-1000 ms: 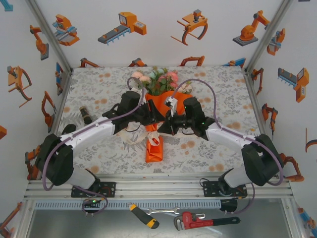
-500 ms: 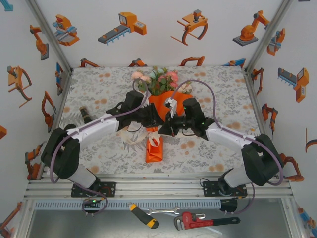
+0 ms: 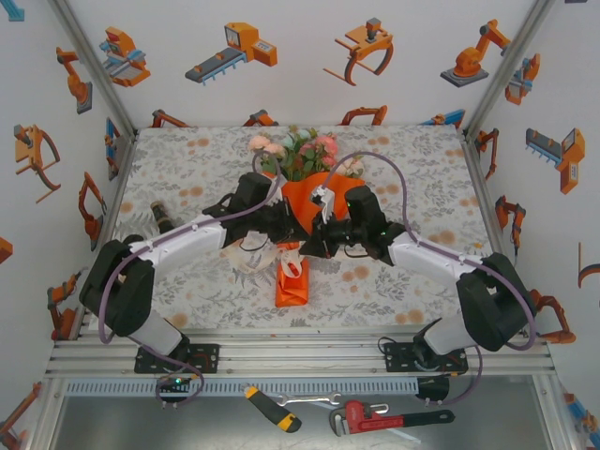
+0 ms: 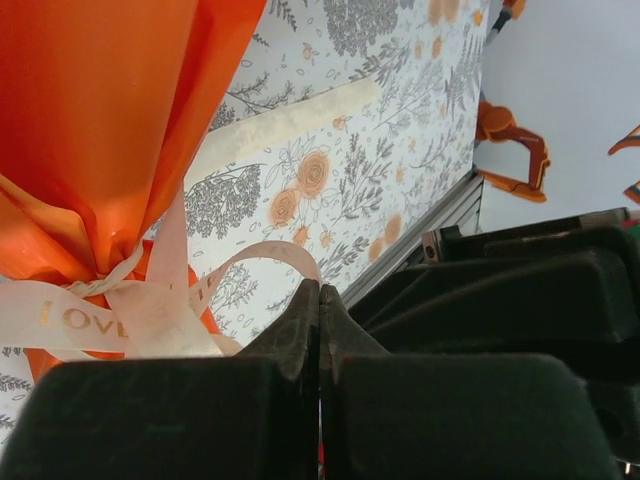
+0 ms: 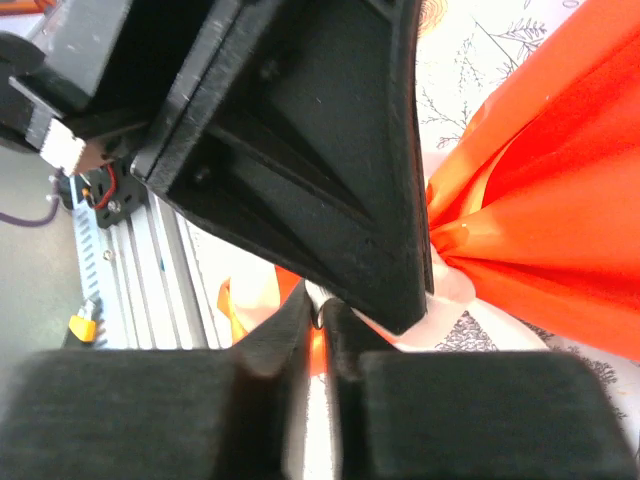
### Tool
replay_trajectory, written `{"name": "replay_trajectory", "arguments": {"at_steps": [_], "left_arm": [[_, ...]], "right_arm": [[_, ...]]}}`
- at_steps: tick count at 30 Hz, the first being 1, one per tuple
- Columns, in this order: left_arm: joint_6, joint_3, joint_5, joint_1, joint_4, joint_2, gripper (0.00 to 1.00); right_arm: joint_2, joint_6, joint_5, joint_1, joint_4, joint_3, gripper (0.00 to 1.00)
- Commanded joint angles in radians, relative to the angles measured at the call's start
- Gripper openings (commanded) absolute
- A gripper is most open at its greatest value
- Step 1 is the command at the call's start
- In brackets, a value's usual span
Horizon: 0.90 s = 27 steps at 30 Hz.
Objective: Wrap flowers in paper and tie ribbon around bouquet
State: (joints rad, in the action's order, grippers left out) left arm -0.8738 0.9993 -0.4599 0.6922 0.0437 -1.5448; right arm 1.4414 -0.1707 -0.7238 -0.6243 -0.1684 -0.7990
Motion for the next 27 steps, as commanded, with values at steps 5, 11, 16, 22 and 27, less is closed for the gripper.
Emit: {"name": "replay_trajectory", "arguments": {"at_steps": [5, 11, 16, 22, 27], "left_arm": [[-0.069, -0.053, 0.033, -0.025, -0.035, 0.069, 0.00], [-0.083, -0.046, 0.065, -0.027, -0.036, 0.057, 0.00], [-0.092, -0.048, 0.073, -0.030, -0.037, 0.052, 0.00], [-0.098, -0.056, 0.086, -0.035, -0.030, 0.061, 0.00], [-0.102, -0.059, 0.092, -0.038, -0.033, 0.072, 0.00]], "right_arm": [[-0.095, -0.074, 0.183, -0.003, -0.045, 0.032, 0.44], [-0.230, -0.360, 0.530, -0.145, -0.110, 0.160, 0.42], [-0.236, -0.553, 0.771, -0.282, -0.145, 0.217, 0.52], [-0.137, -0.592, 0.813, -0.337, -0.180, 0.204, 0.55], [-0.066, -0.543, 0.901, -0.350, -0.111, 0.160, 0.39]]}}
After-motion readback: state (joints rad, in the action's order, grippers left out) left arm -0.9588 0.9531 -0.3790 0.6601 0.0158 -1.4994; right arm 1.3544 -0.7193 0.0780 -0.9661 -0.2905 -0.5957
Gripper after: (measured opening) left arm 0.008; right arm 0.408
